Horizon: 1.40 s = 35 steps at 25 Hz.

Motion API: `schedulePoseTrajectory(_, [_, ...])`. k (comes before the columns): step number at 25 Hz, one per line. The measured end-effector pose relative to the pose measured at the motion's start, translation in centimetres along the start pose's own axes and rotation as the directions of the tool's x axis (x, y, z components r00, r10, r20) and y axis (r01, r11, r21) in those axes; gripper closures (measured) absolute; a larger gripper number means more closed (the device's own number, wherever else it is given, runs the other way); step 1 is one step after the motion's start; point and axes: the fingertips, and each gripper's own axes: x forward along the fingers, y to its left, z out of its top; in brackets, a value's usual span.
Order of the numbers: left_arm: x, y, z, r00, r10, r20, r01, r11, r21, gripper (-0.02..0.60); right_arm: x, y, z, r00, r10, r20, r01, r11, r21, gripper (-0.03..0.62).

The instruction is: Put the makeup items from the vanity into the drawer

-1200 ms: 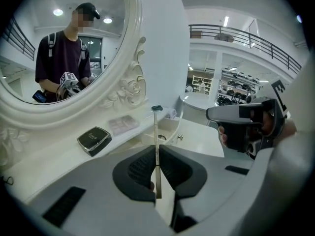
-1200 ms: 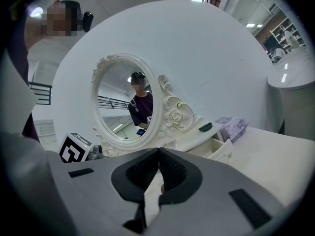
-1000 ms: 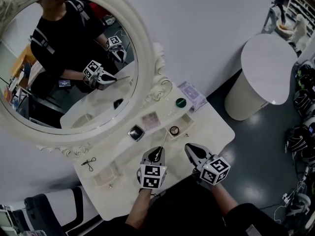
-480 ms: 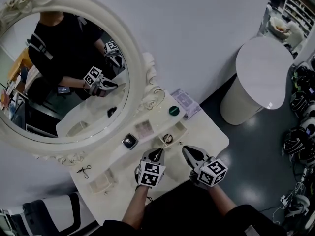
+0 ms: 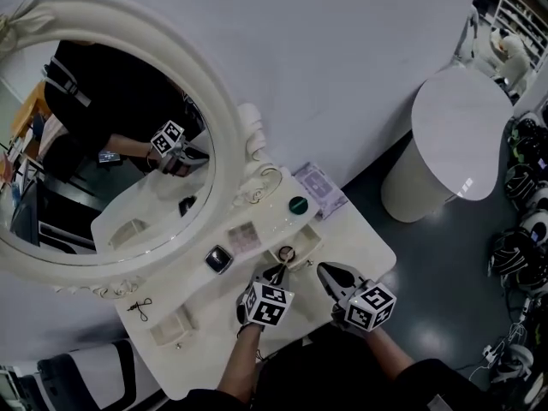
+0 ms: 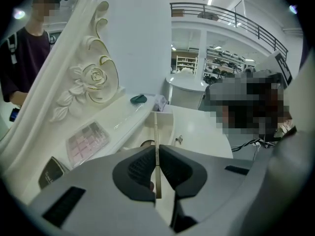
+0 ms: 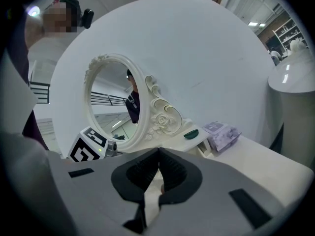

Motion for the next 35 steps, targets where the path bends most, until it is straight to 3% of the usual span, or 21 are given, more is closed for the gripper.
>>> schedulePoseTrajectory(5, [1.9, 0.3, 0.3, 0.998, -0.01, -0.069, 0.012, 1.0, 0.024, 0.546, 0.2, -1.3, -0.2, 1.0, 0.007, -0.025, -0.007, 1.0, 0.007, 0.571])
schedulePoseTrajectory(14, [3.6, 0.2, 1.3, 0.994, -0.016, -0.104, 0.019, 1.0, 0.023, 0.546, 0.0, -3.0, 0.4, 1.0, 0.006, -0.026, -0.005, 1.0, 0.022, 0.571])
schedulePoseTrajectory(29, [2.7, 0.9, 2.9, 0.998, 0.051, -0.03, -0.05, 0.998, 0.048, 0.511, -0.2, -3.0, 0.4, 1.0, 0.0, -0.016, 0.001, 1.0, 0.027, 0.571])
schedulePoseTrajectory(35, [0.8, 1.1, 3.5, 0.997, 0.052, 0.049, -0.052, 0.999, -0.002, 0.526, -0.1, -1.9, 0.5, 1.0, 0.008, -0.006, -0.008, 1.0, 0.017, 0.571])
